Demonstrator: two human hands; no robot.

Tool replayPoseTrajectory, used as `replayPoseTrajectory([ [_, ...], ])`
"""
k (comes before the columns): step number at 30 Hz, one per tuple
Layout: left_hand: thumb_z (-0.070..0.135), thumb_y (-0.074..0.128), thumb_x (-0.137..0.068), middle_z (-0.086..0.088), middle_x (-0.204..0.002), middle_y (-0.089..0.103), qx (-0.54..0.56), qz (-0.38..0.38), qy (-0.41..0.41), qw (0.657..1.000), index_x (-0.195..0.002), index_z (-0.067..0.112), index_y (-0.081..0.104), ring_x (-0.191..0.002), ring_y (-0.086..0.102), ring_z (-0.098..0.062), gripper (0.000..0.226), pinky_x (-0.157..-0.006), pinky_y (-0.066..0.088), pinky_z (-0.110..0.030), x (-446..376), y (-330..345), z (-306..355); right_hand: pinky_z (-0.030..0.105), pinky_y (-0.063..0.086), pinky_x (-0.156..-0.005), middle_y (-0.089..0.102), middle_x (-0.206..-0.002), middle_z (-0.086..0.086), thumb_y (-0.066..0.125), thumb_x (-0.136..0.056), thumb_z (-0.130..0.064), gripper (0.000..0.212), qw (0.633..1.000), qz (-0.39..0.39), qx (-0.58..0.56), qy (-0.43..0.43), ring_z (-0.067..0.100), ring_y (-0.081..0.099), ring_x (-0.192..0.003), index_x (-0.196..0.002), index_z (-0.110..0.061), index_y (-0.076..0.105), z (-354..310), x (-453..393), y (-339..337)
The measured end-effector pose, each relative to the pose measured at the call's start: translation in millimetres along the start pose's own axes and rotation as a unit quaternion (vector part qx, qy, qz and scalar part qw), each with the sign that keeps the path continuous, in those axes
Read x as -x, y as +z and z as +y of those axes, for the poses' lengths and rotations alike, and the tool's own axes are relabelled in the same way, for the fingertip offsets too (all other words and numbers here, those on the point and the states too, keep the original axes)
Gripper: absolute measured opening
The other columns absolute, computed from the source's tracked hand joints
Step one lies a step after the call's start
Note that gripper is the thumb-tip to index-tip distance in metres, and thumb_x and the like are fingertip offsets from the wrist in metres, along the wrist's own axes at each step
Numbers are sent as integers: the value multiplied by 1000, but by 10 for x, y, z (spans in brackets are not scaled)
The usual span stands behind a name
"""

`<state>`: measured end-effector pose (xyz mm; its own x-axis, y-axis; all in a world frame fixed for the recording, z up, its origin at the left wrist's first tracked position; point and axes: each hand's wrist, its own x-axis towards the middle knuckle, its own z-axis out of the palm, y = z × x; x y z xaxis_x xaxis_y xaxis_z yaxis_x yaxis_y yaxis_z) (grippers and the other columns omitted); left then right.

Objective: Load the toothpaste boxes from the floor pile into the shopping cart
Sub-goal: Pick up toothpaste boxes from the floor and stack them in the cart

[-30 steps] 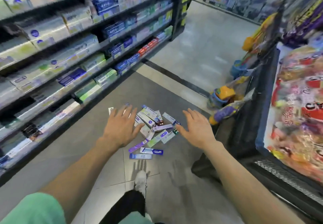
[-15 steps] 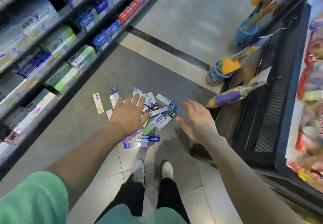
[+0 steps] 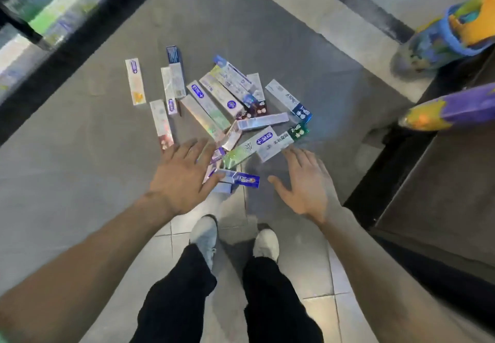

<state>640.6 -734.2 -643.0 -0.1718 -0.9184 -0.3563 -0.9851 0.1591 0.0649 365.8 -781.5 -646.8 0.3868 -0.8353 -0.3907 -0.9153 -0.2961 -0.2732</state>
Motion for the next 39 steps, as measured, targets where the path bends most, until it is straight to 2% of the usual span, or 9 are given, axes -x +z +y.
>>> replayPoseTrajectory([
  [5, 61, 23, -98, -17, -149, 51, -10, 8, -19, 1000, -145, 8, 48, -136, 48, -37, 76, -110, 41, -52, -363, 1549, -379, 50, 32, -116, 39, -158, 13, 43, -89, -58, 77, 999, 18, 8, -30, 34, 39, -143, -150, -11, 41, 245, -559, 1424],
  [9, 61, 24, -97, -19, -149, 50, -25, 26, -13, 999, -147, 6, 47, -136, 47, -37, 78, -110, 37, -51, -748, 2590, -641, 48, 44, -104, 46, -152, 13, 55, -88, -55, 72, 996, 46, 32, -69, 35, 49, -131, -146, -15, 43, 424, -987, 2479],
  [15, 58, 31, -97, -19, -144, 55, -43, 66, -3, 997, -143, 4, 51, -128, 53, -37, 73, -106, 41, -50, -987, 3321, -857, 41, 46, -94, 61, -130, 10, 66, -81, -50, 66, 989, 45, 70, -119, 32, 58, -114, -135, -13, 54, 435, -1364, 3457],
  [21, 60, 28, -98, -19, -147, 52, -57, 64, -17, 996, -144, 6, 49, -132, 51, -36, 74, -108, 39, -49, -861, 3370, -984, 38, 45, -89, 61, -121, 8, 75, -82, -43, 64, 980, 14, 147, -131, 30, 59, -107, -135, -17, 51, 395, -1556, 3539],
  [24, 61, 25, -97, -18, -145, 54, -53, 48, -24, 997, -141, 6, 52, -131, 52, -35, 76, -106, 42, -49, -819, 3271, -963, 37, 42, -95, 56, -129, 9, 68, -88, -43, 61, 982, -27, 137, -126, 30, 55, -116, -137, -15, 45, 329, -1593, 3544],
  [28, 61, 28, -95, -18, -142, 57, -37, 61, -27, 997, -139, 6, 53, -125, 57, -35, 75, -100, 45, -47, -822, 3212, -872, 41, 47, -84, 59, -116, 12, 67, -88, -40, 46, 989, -45, 78, -117, 33, 58, -103, -118, -14, 44, 348, -1575, 3317],
  [31, 61, 28, -96, -16, -143, 56, -32, 88, -22, 995, -141, 8, 51, -125, 56, -35, 74, -101, 44, -47, -860, 3237, -857, 37, 45, -72, 61, -107, 6, 68, -84, -37, 44, 993, -71, 35, -91, 31, 59, -94, -101, -24, 30, 365, -1538, 3134],
  [36, 54, 34, -100, -17, -129, 61, 11, 154, -22, 988, -137, 6, 53, -108, 59, -38, 63, -90, 48, -47, -865, 3274, -839, 36, 39, -70, 58, -100, -3, 70, -77, -38, 46, 998, -16, -51, -31, 26, 55, -88, -104, -28, 36, 399, -1356, 2934],
  [39, 48, 41, -99, -18, -112, 62, 53, 223, -16, 973, -132, 5, 55, -94, 56, -37, 56, -81, 47, -45, -773, 3362, -702, 37, 42, -77, 59, -114, -4, 73, -75, -34, 50, 992, 30, -120, 5, 24, 57, -102, -113, -32, 39, 496, -1250, 2966],
])
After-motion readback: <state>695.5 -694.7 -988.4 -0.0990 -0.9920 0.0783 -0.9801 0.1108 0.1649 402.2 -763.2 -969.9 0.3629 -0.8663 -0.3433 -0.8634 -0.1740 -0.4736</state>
